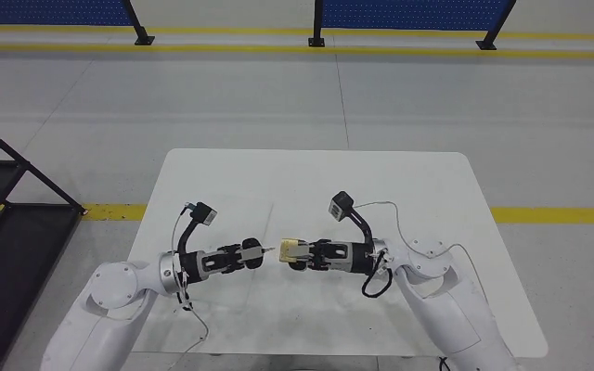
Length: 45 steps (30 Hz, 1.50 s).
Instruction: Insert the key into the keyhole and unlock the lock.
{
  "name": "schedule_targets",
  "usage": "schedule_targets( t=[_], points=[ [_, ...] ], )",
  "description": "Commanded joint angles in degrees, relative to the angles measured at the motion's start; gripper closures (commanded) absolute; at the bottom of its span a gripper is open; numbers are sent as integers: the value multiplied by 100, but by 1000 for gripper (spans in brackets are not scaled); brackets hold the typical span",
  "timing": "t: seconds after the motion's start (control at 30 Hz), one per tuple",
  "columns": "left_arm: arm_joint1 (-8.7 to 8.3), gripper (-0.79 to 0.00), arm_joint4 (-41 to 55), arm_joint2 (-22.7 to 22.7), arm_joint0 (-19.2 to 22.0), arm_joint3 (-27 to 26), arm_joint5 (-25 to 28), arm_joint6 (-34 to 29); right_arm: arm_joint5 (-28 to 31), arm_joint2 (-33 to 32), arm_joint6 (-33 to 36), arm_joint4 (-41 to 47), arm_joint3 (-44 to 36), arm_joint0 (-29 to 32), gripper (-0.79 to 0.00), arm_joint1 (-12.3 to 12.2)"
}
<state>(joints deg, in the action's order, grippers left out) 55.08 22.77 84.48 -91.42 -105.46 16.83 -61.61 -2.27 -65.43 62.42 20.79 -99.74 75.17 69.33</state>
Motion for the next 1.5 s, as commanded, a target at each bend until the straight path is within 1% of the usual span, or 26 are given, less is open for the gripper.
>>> schedule_targets(
  t=[0.0, 0.2, 0.37, 0.43, 0.7, 0.8, 1.03, 1.23, 1.47],
  points=[
    [-10, 0, 22, 15, 11, 9, -24, -123, -71, 9, 167, 29, 30, -75, 0, -12],
    [-37, 0, 205, 34, 53, 46, -97, -482, -242, 75, 525, 54, 160, -343, 0, -42],
    [-52, 0, 425, 23, 104, 117, -181, -729, -304, 160, 679, 158, 323, -538, 0, -49],
    [-65, 0, 305, 18, 132, 134, -216, -845, -304, 160, 679, 158, 323, -538, 0, -49],
    [-65, 0, 305, 18, 132, 134, -216, -845, -304, 160, 679, 158, 323, -538, 0, -49],
    [-56, 0, 235, -74, 97, 68, -243, -679, -288, 126, 463, 132, 371, -481, 0, -61],
    [-64, 0, 328, -69, 46, 20, -194, -646, -326, 91, 541, -39, 331, -469, 0, -123],
    [-71, 0, 331, -76, 34, -29, -187, -596, -247, 144, 573, -46, 390, -505, 0, -147],
    [-70, 0, 313, -124, 40, -44, -148, -467, -80, 199, 452, 86, 367, -452, 0, -159]
  ],
)
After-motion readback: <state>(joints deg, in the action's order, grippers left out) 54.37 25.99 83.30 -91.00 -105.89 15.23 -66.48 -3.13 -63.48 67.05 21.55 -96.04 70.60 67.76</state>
